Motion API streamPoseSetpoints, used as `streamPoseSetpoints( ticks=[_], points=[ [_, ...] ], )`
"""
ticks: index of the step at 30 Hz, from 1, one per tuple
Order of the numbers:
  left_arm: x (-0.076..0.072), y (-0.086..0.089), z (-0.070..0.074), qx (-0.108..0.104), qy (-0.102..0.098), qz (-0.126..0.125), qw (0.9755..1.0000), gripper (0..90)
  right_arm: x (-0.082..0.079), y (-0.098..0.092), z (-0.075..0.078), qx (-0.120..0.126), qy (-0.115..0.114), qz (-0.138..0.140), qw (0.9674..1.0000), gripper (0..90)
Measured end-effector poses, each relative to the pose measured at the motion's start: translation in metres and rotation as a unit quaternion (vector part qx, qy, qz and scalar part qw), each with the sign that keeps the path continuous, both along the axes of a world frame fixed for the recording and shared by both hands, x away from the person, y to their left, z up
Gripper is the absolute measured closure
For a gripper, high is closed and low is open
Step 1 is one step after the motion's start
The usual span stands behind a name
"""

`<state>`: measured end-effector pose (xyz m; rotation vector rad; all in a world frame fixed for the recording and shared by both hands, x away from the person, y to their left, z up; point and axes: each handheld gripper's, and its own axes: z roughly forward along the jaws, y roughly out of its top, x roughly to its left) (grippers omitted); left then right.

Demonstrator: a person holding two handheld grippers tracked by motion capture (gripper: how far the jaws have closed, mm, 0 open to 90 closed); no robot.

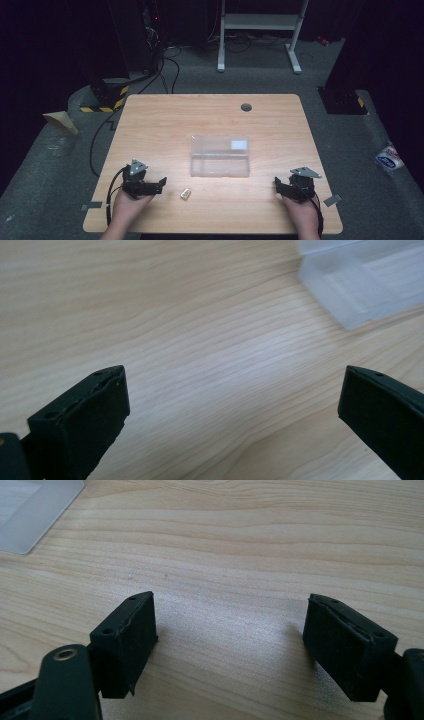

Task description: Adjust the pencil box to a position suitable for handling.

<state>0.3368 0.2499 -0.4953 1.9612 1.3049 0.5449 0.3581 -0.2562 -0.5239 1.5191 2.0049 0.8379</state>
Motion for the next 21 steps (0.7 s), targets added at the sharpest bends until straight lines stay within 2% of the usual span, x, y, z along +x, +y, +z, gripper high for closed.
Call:
streamPoseSetpoints(
  ticks=[2,3,4,5,6,8,10,12,13,15,20,21],
  points=[
    [0.000,-0.005,0.003,-0.002,-0.003,-0.006,1.0000,0.6,0.000,0.000,0.000,0.000,0.000,0.000,1.0000,21.1],
    [0.001,-0.015,0.005,-0.008,-0.005,-0.016,0.9998,0.6,0.000,0.000,0.000,0.000,0.000,0.000,1.0000,21.1],
    [0.001,-0.015,0.005,-0.008,-0.005,-0.016,0.9998,0.6,0.000,0.000,0.000,0.000,0.000,0.000,1.0000,21.1],
    [0.003,-0.023,0.003,-0.013,-0.002,-0.025,0.9996,0.7,0.000,0.000,0.000,0.000,0.000,0.000,1.0000,21.1],
    [0.003,-0.023,0.003,-0.013,-0.002,-0.025,0.9996,0.8,0.000,0.000,0.000,0.000,0.000,0.000,1.0000,21.1],
    [0.001,-0.033,0.001,-0.020,0.001,-0.038,0.9991,1.0,0.000,0.000,0.000,0.000,0.000,0.001,1.0000,21.5],
    [-0.005,-0.042,0.001,-0.024,-0.004,-0.053,0.9983,1.7,0.000,0.000,0.000,0.000,-0.001,0.003,1.0000,21.7],
    [-0.007,-0.045,0.001,-0.026,-0.006,-0.058,0.9980,2.4,0.000,0.000,0.000,0.000,-0.001,0.004,1.0000,21.7],
    [-0.009,-0.049,-0.002,-0.036,-0.005,-0.066,0.9972,2.8,0.000,0.000,0.000,0.000,-0.001,0.004,1.0000,21.7],
    [-0.009,-0.051,-0.004,-0.043,-0.002,-0.070,0.9966,3.4,0.000,0.000,0.000,0.000,-0.001,0.004,1.0000,21.7],
    [-0.012,-0.061,-0.009,-0.040,0.003,-0.091,0.9950,7.1,0.000,0.000,0.000,0.000,-0.001,0.004,1.0000,21.7],
    [-0.015,-0.064,-0.011,-0.033,0.004,-0.098,0.9946,7.6,0.000,0.000,0.000,0.000,-0.001,0.004,1.0000,21.8]
  ],
)
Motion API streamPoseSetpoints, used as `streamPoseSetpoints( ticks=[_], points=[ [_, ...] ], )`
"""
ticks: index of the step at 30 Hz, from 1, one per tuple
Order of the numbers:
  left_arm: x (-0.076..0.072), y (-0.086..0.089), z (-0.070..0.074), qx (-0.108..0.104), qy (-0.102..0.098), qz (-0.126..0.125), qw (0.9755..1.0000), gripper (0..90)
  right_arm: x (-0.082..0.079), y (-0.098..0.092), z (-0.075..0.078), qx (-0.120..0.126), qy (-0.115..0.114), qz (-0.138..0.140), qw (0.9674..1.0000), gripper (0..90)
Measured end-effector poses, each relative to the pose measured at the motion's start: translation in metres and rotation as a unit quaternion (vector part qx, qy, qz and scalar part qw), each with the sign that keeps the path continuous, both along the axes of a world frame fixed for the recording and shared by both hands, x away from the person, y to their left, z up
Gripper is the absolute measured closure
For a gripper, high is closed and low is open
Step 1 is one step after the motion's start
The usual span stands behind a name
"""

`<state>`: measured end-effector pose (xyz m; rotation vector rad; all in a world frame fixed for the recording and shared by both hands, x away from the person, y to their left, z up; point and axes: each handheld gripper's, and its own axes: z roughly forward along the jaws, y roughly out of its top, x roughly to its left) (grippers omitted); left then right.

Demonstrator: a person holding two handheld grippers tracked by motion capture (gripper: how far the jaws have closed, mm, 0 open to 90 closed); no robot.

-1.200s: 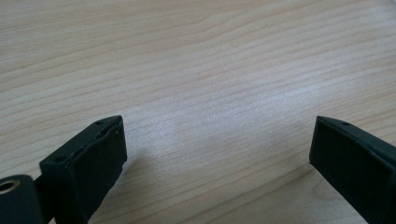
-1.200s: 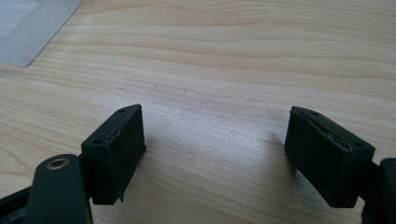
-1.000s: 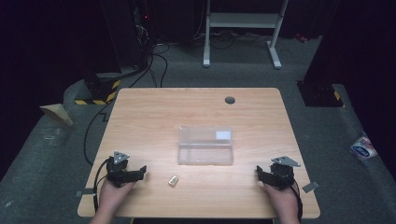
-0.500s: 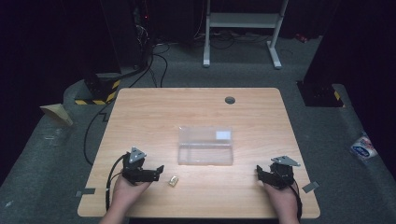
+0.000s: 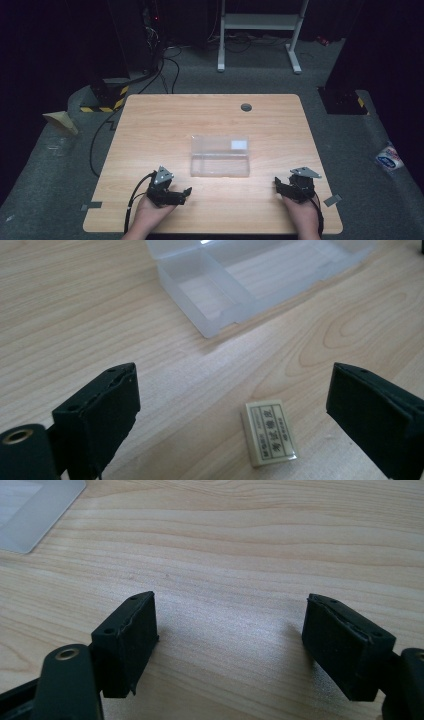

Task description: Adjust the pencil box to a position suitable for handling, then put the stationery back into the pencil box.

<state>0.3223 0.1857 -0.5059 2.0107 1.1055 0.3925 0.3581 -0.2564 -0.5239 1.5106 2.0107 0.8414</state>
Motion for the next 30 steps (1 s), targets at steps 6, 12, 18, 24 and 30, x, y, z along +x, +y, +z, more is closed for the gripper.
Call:
streamPoseSetpoints(
  ticks=[6,12,18,24,30],
  points=[
    [-0.006,0.000,-0.003,0.008,0.007,-0.006,0.9999,9.9,0.000,0.001,0.000,0.001,0.001,-0.003,1.0000,22.1],
    [-0.015,0.003,-0.007,0.005,0.018,-0.007,0.9998,15.2,0.001,0.001,0.000,0.001,0.000,-0.001,1.0000,22.0],
    [-0.019,-0.003,-0.013,0.017,0.023,-0.009,0.9995,17.1,0.001,0.001,0.000,0.001,0.000,-0.001,1.0000,22.0],
    [-0.025,-0.011,-0.015,0.033,0.018,-0.016,0.9992,17.1,0.001,0.001,0.000,0.000,0.001,-0.001,1.0000,22.1],
    [-0.025,-0.010,-0.015,0.035,0.017,-0.008,0.9992,22.5,0.001,0.001,0.000,0.001,0.000,-0.002,1.0000,22.2]
  ],
)
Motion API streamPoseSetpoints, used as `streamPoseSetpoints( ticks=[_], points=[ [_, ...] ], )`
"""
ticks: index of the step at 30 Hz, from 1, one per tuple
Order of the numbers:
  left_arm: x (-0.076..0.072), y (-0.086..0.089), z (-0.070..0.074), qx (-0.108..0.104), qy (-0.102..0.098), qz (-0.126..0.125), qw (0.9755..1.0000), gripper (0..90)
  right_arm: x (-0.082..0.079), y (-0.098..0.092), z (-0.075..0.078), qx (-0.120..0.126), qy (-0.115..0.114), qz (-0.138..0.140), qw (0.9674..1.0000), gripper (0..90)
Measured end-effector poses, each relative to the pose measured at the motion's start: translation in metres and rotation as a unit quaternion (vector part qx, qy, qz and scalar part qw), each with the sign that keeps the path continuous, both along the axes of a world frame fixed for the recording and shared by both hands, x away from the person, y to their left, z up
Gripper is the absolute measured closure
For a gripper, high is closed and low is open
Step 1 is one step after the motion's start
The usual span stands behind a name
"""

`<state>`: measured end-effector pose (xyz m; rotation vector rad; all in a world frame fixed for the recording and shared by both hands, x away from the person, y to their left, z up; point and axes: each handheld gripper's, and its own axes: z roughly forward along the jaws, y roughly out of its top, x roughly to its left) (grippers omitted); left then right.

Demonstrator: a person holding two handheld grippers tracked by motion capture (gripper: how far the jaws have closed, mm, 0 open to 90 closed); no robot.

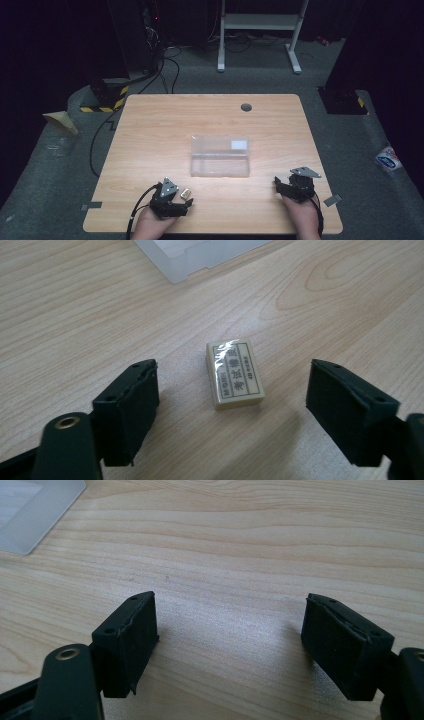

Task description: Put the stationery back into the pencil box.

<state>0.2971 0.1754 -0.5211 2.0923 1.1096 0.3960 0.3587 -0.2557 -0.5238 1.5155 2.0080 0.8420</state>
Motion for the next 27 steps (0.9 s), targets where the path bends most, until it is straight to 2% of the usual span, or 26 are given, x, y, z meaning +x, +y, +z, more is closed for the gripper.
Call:
streamPoseSetpoints(
  ticks=[1,2,7,8,10,12,21,23,27],
  points=[
    [-0.0002,0.0008,0.0000,-0.001,-0.002,-0.001,1.0000,24.4,0.0000,0.0000,0.0000,0.000,0.000,0.000,1.0000,22.1],
    [-0.0011,0.0010,-0.0005,0.000,-0.004,-0.001,1.0000,30.0,-0.0002,0.0001,0.0001,0.000,0.001,0.000,1.0000,22.2],
    [-0.0027,0.0008,-0.0015,0.005,-0.017,-0.010,0.9998,40.9,-0.0005,0.0002,0.0001,-0.001,0.001,-0.002,1.0000,22.3],
    [-0.0035,0.0012,-0.0021,0.011,-0.025,-0.011,0.9996,43.4,-0.0005,0.0002,0.0001,0.000,0.001,-0.001,1.0000,22.3],
    [-0.0033,0.0020,-0.0020,0.010,-0.025,-0.012,0.9996,45.9,-0.0005,0.0002,0.0001,-0.001,0.001,-0.002,1.0000,22.3],
    [-0.0020,0.0045,-0.0019,0.014,-0.031,-0.015,0.9993,52.3,-0.0005,0.0002,0.0001,-0.001,0.000,-0.001,1.0000,22.4],
    [-0.0009,0.0013,-0.0030,0.018,-0.041,-0.025,0.9987,61.0,-0.0005,0.0002,0.0001,-0.002,0.000,-0.001,1.0000,22.5],
    [0.0012,0.0004,-0.0034,0.006,-0.038,-0.023,0.9990,63.1,-0.0005,0.0003,0.0001,-0.001,0.000,-0.001,1.0000,22.5],
    [0.0035,-0.0017,-0.0035,0.011,-0.042,-0.029,0.9987,65.9,-0.0005,0.0003,0.0001,-0.001,0.000,-0.001,1.0000,22.5]
  ],
)
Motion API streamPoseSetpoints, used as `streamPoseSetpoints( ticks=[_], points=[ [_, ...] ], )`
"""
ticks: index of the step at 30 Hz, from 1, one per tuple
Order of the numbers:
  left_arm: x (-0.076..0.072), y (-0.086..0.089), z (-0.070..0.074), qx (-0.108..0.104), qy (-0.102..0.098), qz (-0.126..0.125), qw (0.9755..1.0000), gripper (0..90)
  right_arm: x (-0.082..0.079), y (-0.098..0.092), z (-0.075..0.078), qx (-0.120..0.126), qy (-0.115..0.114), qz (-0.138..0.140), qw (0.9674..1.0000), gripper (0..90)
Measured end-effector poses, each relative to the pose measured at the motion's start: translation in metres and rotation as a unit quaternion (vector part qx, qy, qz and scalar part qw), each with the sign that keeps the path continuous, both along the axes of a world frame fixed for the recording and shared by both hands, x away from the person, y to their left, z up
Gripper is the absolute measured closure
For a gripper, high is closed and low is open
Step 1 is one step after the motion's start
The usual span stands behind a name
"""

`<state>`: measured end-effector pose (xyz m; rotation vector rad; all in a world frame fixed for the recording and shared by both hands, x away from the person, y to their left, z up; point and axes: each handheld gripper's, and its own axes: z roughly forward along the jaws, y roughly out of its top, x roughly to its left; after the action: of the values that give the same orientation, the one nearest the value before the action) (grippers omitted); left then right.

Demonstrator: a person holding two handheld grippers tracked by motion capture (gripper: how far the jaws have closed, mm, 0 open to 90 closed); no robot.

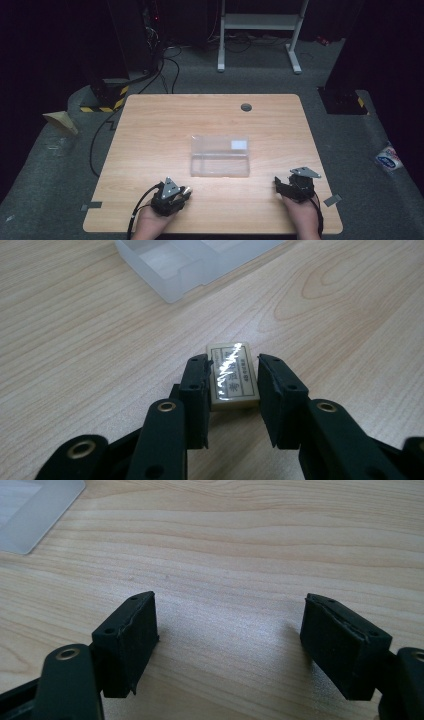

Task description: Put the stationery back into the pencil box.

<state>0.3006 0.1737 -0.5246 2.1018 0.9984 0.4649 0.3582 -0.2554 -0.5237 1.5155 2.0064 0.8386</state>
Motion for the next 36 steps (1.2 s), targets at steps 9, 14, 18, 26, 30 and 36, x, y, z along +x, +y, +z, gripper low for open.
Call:
streamPoseSetpoints(
  ticks=[9,14,18,26,30,36],
  points=[
    [0.0034,0.0002,0.0013,-0.011,0.007,0.006,0.9999,67.3,0.0005,-0.0004,0.0000,0.000,0.000,0.003,1.0000,22.7],
    [0.0035,0.0004,0.0012,-0.013,0.006,0.010,0.9998,67.6,0.0005,-0.0004,0.0000,0.000,0.000,0.003,1.0000,22.7],
    [0.0041,0.0006,0.0009,-0.021,0.010,0.014,0.9996,67.8,0.0006,-0.0005,0.0000,0.000,-0.001,0.004,1.0000,22.7],
    [0.0040,0.0018,0.0018,-0.028,0.001,0.017,0.9995,67.9,0.0004,-0.0005,0.0000,0.002,-0.001,0.006,1.0000,23.5],
    [0.0048,0.0031,0.0035,-0.034,-0.006,0.023,0.9991,67.9,0.0004,-0.0007,0.0000,0.003,-0.001,0.007,1.0000,23.8],
    [0.0091,0.0061,0.0086,-0.029,-0.008,0.033,0.9990,68.0,0.0054,-0.0040,0.0019,-0.003,0.009,0.039,0.9992,23.7]
  ],
)
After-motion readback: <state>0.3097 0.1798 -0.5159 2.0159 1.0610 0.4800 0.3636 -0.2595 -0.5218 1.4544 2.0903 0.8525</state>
